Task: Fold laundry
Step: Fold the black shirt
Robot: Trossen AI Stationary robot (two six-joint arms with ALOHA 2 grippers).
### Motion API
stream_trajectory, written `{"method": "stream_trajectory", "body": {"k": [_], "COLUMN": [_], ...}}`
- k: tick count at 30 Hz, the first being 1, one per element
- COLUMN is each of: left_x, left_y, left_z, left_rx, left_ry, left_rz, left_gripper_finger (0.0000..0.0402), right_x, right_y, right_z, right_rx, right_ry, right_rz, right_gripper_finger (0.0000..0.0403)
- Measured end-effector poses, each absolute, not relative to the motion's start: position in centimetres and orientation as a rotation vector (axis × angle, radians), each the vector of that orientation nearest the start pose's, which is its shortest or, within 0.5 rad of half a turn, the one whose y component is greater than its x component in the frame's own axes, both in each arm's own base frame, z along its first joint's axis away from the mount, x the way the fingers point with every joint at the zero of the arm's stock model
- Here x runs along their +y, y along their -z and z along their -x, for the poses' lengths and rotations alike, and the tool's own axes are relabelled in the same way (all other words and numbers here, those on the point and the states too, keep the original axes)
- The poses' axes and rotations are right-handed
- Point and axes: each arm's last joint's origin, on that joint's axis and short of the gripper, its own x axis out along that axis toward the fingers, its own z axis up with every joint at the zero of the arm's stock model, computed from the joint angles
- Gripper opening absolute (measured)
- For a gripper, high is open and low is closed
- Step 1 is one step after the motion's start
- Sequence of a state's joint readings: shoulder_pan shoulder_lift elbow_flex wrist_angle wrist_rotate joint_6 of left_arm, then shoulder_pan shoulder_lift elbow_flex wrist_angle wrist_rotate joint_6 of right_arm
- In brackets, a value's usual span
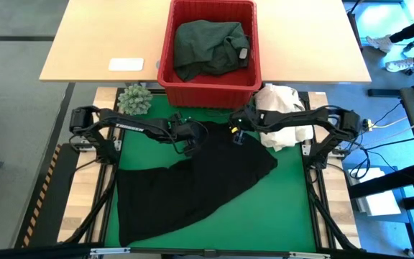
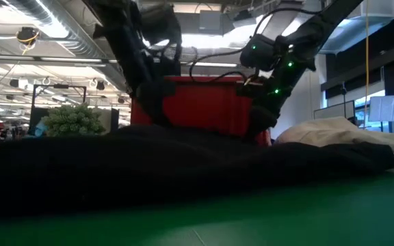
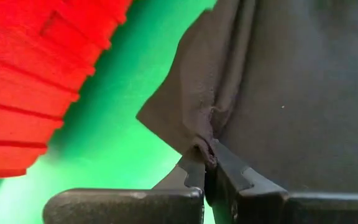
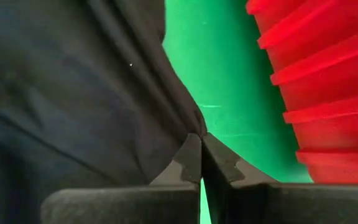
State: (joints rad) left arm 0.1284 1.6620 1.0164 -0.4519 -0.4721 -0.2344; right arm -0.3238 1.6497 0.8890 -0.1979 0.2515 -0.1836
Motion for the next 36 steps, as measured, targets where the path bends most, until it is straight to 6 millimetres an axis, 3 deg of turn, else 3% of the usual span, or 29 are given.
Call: {"method": "stream_trajectory", "body": {"k": [5, 10, 18, 27, 30, 36], "left_x": [6.2, 6.8, 7.1, 7.2, 7.1, 5.2], "left_y": [-16.8, -16.5, -16.5, -16.6, -17.4, -21.4], "left_z": [-31.8, -32.2, -32.1, -32.0, -32.1, -32.8], "left_rx": [1.056, 1.027, 1.031, 1.027, 1.007, 0.924], "left_ry": [-0.684, -0.705, -0.715, -0.742, -0.732, -0.639], "left_rz": [0.019, 0.031, 0.031, 0.006, 0.017, 0.030], "left_gripper_finger": [0.0000, 0.0017, 0.0085, 0.0152, 0.0163, 0.0170], "right_x": [-11.3, -11.5, -11.5, -10.9, -10.1, -7.1], "right_y": [-15.7, -15.7, -15.8, -19.1, -20.6, -23.1], "right_z": [-29.8, -29.7, -29.4, -27.9, -27.1, -26.0], "right_rx": [1.015, 1.020, 1.059, 1.009, 0.978, 0.921], "right_ry": [0.470, 0.515, 0.513, 0.526, 0.491, 0.344], "right_rz": [0.125, 0.130, 0.188, 0.163, 0.117, 0.098], "right_gripper_finger": [0.0000, 0.0014, 0.0100, 0.0177, 0.0180, 0.0161]}}
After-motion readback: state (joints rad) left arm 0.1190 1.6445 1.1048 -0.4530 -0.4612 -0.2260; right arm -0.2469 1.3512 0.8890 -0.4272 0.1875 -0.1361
